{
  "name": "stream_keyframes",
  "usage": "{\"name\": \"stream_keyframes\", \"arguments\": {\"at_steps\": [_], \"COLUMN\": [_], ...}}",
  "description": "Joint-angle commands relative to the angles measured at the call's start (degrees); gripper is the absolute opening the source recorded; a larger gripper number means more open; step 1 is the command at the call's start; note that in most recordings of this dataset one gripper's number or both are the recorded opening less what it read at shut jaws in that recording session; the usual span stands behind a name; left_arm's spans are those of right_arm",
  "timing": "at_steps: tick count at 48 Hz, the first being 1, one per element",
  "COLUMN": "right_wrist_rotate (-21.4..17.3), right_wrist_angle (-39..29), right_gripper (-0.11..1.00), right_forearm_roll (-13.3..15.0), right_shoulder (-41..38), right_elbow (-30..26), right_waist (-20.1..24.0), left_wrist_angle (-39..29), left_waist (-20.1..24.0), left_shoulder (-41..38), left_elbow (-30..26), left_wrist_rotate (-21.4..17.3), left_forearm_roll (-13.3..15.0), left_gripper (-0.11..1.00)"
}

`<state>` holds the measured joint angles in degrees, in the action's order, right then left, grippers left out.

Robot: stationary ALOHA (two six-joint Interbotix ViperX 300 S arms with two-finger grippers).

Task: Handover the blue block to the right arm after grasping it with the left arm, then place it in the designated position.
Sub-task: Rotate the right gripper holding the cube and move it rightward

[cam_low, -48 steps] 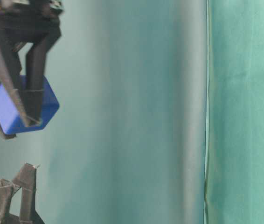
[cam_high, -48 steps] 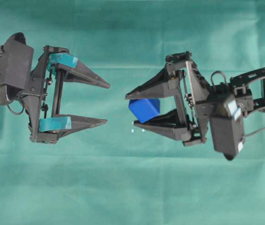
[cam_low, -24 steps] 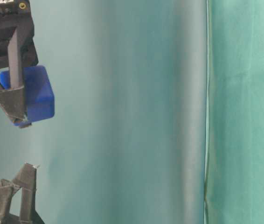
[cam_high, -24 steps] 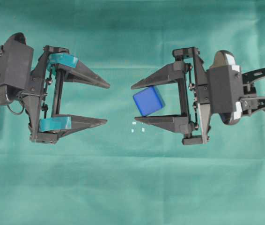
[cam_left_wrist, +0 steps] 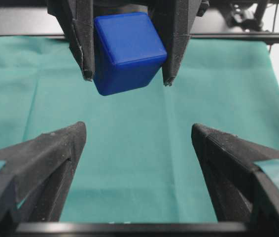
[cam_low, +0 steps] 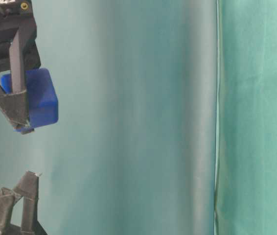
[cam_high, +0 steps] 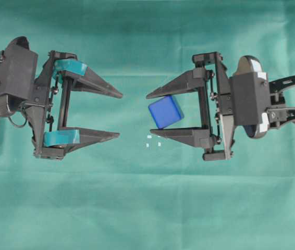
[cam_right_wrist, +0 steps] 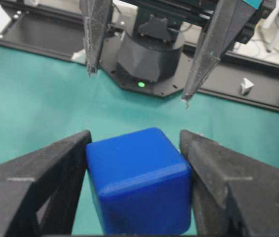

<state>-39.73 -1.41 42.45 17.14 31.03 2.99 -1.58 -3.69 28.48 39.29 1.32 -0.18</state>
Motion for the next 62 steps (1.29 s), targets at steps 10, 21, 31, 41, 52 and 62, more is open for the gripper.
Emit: {"name": "stream_keyframes", "arguments": {"at_steps": [10, 21, 31, 41, 52, 62], "right_wrist_rotate": [-0.2, -0.2, -0.2, -0.8, -3.3, -3.8], "right_wrist_angle": [0.1, 0.1, 0.1, -1.1, -9.0, -17.8], "right_gripper": [0.62, 0.62, 0.62, 0.62, 0.62, 0.62], "right_forearm_roll": [-0.1, 0.0, 0.0, -0.4, -1.8, -5.7], "right_shoulder": [1.1, 1.1, 1.2, 1.1, 0.8, 0.2], "right_elbow": [-1.1, -1.1, -1.1, -1.1, -1.1, -1.1], "right_waist": [0.0, 0.1, 0.1, 0.1, 1.2, 1.8], "left_wrist_angle": [0.4, 0.5, 0.5, 0.4, 0.2, 0.2], "left_waist": [-0.2, -0.2, -0.2, -0.2, -0.2, -0.1], "left_shoulder": [0.4, 0.3, 0.3, 0.3, 0.3, 0.3], "left_elbow": [-1.1, -1.1, -1.1, -1.1, -1.1, -1.1], "left_wrist_rotate": [0.1, 0.1, 0.1, 0.1, 0.1, 0.1], "left_forearm_roll": [0.0, 0.0, 0.1, 0.0, 0.1, 0.0], "left_gripper": [1.00, 1.00, 1.00, 1.00, 1.00, 1.00]}}
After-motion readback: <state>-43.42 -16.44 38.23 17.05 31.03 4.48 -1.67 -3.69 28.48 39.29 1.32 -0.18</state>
